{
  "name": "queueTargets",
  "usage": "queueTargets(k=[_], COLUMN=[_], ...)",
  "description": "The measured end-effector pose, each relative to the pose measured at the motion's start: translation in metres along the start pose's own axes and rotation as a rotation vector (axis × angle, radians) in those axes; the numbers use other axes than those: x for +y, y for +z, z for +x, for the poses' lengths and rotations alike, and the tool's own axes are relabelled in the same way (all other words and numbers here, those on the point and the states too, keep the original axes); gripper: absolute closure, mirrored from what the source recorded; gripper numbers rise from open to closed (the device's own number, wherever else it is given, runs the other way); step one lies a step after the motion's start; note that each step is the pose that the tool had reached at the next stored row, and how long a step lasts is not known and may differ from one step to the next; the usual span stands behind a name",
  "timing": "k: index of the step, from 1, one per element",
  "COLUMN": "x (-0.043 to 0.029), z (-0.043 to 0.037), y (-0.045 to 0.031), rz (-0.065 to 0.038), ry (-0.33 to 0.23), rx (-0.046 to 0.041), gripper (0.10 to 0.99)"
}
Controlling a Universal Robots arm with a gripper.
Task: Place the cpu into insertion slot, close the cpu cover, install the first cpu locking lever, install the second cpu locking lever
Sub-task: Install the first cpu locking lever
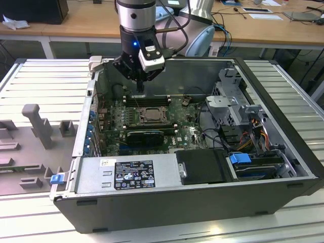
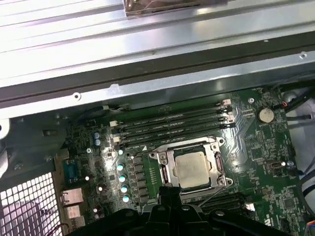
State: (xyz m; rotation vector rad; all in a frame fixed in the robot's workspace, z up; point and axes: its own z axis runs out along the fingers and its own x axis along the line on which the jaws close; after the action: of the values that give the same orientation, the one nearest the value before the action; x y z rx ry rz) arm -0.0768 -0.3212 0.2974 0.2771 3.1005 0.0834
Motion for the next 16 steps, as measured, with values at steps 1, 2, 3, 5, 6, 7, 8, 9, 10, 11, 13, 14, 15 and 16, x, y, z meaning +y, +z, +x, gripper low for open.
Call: queueTargets(k=[1,2,3,5,6,7,8,9,10,11,13,14,15,16], x=[0.0000,0.0000,-0.0001,-0.0001,-0.0002,-0.0002,-0.0002,-0.0002,-0.0003,-0.0003,-0.0003,-0.0003,-0.0006,-0.0011], z=[0.0001,0.0002,0.0002,0.0003,0.0003,0.0003,0.0003,0.0003,0.0004,0.0004,0.0004,0.0004,0.0018,0.0040], y=[0.0005,0.0009,0.0013,0.0022,0.0025,0.0028,0.0032,0.0035,0.0038,0.0039,0.0044,0.0048,0.0053,0.0072], rz=[0.000,-0.001,-0.001,-0.002,-0.002,-0.003,-0.003,-0.003,-0.004,-0.004,-0.004,-0.005,-0.006,-0.006], ry=[-0.016,-0.031,-0.049,-0.086,-0.099,-0.113,-0.135,-0.149,-0.165,-0.172,-0.179,-0.180,-0.181,-0.183], rx=[0.0009,0.0017,0.0027,0.0048,0.0055,0.0064,0.0076,0.0084,0.0093,0.0097,0.0100,0.0101,0.0103,0.0103], gripper=[0.980,0.980,0.980,0.980,0.980,0.980,0.980,0.980,0.980,0.980,0.980,0.980,0.980,0.980])
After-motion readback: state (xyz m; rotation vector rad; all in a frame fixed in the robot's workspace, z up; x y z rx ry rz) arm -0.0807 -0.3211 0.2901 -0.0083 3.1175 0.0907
